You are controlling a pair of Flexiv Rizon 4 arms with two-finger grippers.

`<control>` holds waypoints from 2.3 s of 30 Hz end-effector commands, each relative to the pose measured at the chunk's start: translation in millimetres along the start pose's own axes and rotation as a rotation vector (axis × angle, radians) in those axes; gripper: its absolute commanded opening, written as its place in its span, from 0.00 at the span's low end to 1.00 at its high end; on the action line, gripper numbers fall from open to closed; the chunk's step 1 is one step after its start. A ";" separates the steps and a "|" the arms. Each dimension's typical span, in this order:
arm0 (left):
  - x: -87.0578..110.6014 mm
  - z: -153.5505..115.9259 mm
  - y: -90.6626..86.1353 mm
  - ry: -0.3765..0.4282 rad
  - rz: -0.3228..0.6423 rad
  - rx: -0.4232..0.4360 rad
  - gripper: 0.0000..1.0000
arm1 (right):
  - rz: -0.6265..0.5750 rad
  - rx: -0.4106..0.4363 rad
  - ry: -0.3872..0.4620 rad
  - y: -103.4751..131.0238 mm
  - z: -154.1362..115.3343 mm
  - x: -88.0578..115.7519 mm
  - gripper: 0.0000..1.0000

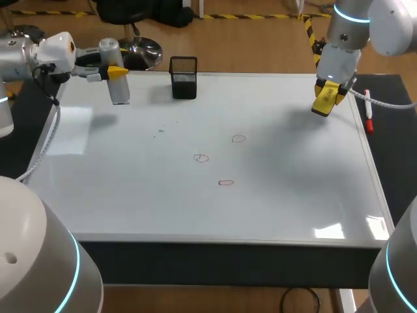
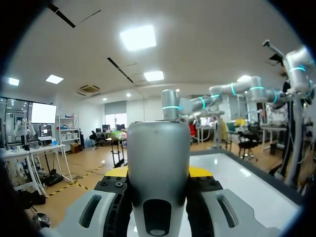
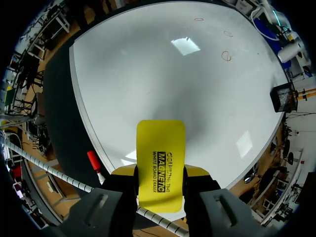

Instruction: Pick up the inspection probe, press it on each red-marked spot on the whiteboard one by one, put down the probe, pick up the eraser, and wipe off all the red marks.

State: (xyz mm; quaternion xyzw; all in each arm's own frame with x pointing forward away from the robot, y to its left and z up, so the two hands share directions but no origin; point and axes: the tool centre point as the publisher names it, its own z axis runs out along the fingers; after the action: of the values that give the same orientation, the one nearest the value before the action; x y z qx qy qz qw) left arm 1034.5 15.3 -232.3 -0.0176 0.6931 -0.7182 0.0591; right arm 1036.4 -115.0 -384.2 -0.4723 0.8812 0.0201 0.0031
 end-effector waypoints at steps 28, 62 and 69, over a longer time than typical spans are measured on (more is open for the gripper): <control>0.8 0.4 -1.6 -0.003 0.001 -0.001 0.00 | -0.390 -0.038 0.032 91.7 -15.4 -68.6 0.00; 0.8 0.4 -1.6 -0.003 0.001 -0.001 0.00 | -0.671 -0.069 -0.024 245.8 16.2 -187.6 0.00; 0.8 0.4 -1.6 -0.003 0.001 -0.001 0.00 | -0.695 -0.118 -0.047 284.1 24.7 -195.1 0.00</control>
State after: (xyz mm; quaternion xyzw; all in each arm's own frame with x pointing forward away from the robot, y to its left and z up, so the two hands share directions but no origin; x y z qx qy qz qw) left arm 1034.5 15.3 -232.3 -0.0177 0.6931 -0.7182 0.0591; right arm 911.8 199.3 -391.2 -0.7406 0.6670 0.0817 0.0027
